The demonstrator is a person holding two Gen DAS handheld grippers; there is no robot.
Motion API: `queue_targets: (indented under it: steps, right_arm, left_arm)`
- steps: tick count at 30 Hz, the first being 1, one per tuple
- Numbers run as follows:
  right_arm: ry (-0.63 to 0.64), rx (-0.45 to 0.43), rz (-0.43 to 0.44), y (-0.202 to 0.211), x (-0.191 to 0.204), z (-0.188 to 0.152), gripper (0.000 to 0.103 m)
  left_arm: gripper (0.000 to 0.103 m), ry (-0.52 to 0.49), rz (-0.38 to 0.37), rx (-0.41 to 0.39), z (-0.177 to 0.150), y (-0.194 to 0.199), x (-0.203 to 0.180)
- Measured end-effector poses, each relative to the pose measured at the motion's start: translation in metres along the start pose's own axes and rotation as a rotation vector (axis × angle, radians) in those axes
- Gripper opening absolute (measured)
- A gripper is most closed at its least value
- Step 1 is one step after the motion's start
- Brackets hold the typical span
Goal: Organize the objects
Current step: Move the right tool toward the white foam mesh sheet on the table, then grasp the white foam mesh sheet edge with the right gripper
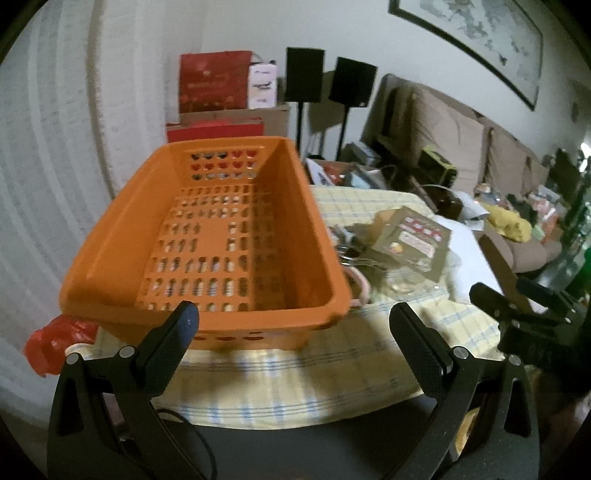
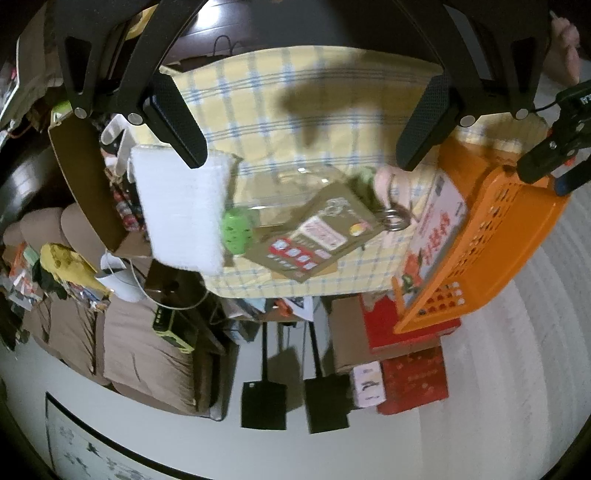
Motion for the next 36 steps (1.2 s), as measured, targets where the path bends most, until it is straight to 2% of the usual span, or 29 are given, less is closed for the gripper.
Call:
queue_targets:
  steps: [11, 18, 20, 24, 29, 35, 36]
  right_arm:
    - [-0.114, 0.020, -0.113, -0.016, -0.095, -0.001, 0.101]
    - [-0.144, 0.077, -0.171, -0.048, -0.143, -0.006, 0.084]
    - [-0.173, 0.097, -0.146, -0.059, -0.153, -0.007, 0.080]
    - [-0.217, 0.124, -0.045, -0.080, -0.166, -0.008, 0.079]
    - [-0.265, 0.169, 0.021, -0.108, -0.170, -0.004, 0.078]
    - [-0.347, 0.235, 0.115, -0.135, -0.171, -0.006, 0.071]
    - [-0.353, 0.243, 0.121, -0.138, -0.171, -0.007, 0.065]
  left_arm:
    - [0.099, -0.060, -0.138, 0.026, -0.003, -0.016, -0.045]
    - [0.099, -0.110, -0.199, 0.046, -0.002, -0.033, -0.077]
    - [0.099, -0.117, -0.206, 0.047, -0.002, -0.034, -0.083]
    - [0.099, -0.139, -0.219, 0.035, -0.003, -0.034, -0.094]
    - [0.099, -0.171, -0.252, 0.053, -0.004, -0.039, -0.111]
    - [0.099, -0.188, -0.310, 0.086, -0.008, -0.051, -0.128]
    - [0.099, -0.190, -0.318, 0.096, -0.008, -0.055, -0.131]
Point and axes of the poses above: each gripper's, at about its wrist camera, not at the fingertips, and y roughly against the way its jaws point, x to its left, z to its top, the point moved 5 cm from there along -y, roughly the way its jaws point, and after that the axes turned 11 degrees about -z, right-handed, at the moved point
